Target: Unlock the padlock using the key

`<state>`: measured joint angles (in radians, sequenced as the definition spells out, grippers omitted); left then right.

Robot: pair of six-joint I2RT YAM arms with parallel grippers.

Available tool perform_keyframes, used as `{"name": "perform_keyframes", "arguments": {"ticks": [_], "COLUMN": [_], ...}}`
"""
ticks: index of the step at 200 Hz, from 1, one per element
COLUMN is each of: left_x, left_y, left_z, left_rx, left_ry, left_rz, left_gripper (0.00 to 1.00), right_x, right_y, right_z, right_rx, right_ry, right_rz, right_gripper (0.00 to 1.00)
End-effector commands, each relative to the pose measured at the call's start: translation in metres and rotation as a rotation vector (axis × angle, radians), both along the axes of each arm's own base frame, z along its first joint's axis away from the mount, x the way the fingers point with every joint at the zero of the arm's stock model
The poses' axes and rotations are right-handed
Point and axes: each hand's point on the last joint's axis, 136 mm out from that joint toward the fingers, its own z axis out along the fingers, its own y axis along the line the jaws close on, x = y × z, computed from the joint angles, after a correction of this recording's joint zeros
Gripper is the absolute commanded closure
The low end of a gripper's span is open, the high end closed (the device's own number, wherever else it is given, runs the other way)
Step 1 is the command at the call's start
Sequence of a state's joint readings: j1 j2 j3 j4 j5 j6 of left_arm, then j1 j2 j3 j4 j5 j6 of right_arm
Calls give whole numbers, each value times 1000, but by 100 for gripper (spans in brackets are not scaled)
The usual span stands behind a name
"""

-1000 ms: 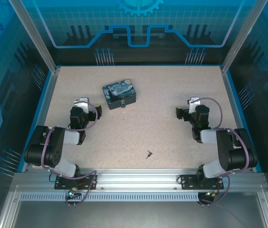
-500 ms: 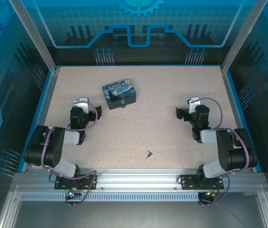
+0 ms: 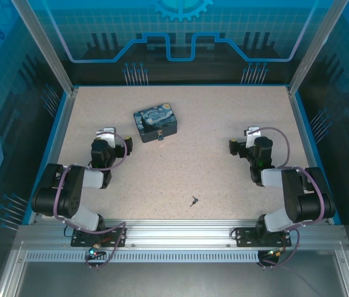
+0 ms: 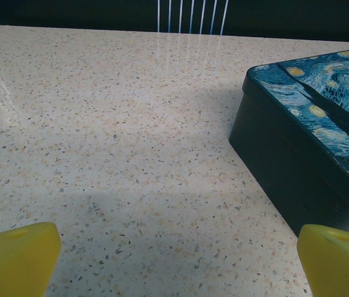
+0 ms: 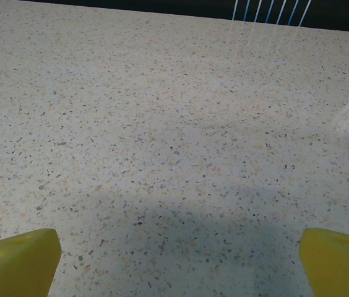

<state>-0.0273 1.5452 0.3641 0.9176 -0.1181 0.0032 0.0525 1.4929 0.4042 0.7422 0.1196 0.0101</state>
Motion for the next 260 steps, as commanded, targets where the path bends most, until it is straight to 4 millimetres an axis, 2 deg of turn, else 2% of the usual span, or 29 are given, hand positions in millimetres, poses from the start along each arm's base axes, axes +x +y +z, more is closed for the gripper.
{"name": "perform_keyframes", "arguments": {"ticks": [1,25,55,66,94,124,134,137,145,177,213,260], "left_x": [1,-11,-21,-22,-27,-32,-33,-33,-33,-31,-30,-31], "left_y": [-9,-10,-9,-13,-25,-31,-34,-34,-34,-34,-33,-33], "left_z": [14,41,80,91,105,102,99,99,98,93,95,96], "left_rx": [16,29,-51,-113,-293,-450,-486,-494,-512,-522,-518,-510], "left_ry": [-37,-81,-79,-60,1,34,41,41,45,56,52,58], "left_rz": [-55,-49,-12,-14,-22,0,0,1,7,17,21,21], "left_gripper": [1,1,1,1,1,1,1,1,1,1,1,1], "right_x": [8,9,-1,-11,-43,-88,-108,-111,-124,-176,-216,-241], "right_y": [3,-4,7,15,45,105,122,132,146,188,215,229], "right_z": [13,29,55,58,70,75,63,69,63,35,7,-29], "right_rx": [11,28,84,129,216,222,212,217,213,134,2,-208], "right_ry": [-35,8,69,141,307,476,573,587,649,884,1019,1122], "right_rz": [3,-24,9,17,47,208,253,282,322,434,506,571], "right_gripper": [0,0,0,0,0,6,9,11,13,21,28,43]}}
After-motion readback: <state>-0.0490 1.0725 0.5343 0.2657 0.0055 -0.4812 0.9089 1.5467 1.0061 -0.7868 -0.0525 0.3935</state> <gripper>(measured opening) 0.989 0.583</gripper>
